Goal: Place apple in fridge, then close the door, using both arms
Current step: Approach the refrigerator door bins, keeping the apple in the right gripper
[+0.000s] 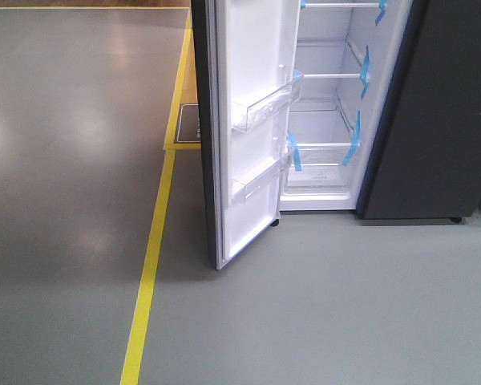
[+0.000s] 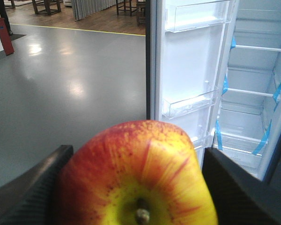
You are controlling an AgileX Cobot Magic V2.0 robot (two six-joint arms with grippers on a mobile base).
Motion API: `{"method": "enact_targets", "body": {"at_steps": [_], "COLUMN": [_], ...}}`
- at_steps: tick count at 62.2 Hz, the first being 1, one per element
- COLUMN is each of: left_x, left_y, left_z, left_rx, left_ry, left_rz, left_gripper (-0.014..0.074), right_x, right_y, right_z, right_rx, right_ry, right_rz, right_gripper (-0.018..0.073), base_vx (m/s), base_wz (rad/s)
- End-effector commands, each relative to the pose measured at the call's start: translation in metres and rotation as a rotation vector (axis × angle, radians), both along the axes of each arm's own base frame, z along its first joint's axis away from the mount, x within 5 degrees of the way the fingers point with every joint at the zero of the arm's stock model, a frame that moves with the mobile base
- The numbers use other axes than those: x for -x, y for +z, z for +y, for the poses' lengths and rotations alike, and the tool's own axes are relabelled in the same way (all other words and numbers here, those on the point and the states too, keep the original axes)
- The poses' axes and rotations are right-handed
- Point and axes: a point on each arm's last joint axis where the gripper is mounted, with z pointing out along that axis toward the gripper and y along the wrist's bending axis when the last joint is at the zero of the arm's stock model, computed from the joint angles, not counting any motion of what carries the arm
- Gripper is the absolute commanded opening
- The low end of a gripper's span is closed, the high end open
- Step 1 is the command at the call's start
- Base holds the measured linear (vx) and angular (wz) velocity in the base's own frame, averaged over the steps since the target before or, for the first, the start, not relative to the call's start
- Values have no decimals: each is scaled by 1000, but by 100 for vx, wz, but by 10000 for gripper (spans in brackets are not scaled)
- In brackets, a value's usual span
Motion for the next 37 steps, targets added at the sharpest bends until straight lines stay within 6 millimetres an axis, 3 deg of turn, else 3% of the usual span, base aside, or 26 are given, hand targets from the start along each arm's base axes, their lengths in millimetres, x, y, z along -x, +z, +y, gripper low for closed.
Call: {"method": "enact_targets", "body": {"at_steps": [1, 37], "left_x": [1, 1], "left_y": [0, 0], "left_z": [1, 1], "left_rx": [8, 8], "left_ry": [8, 8], "left_rz": [-64, -64], "left_gripper": [-6, -6], "right_x": [-2, -2], "right_y": [13, 13], "right_z": [-1, -1], "right_rx": [-33, -33], "right_ry": [-15, -15], "right_rz": [-83, -83], "right_gripper": [-6, -6], "base_vx": [20, 18], "base_wz": [-2, -1]}}
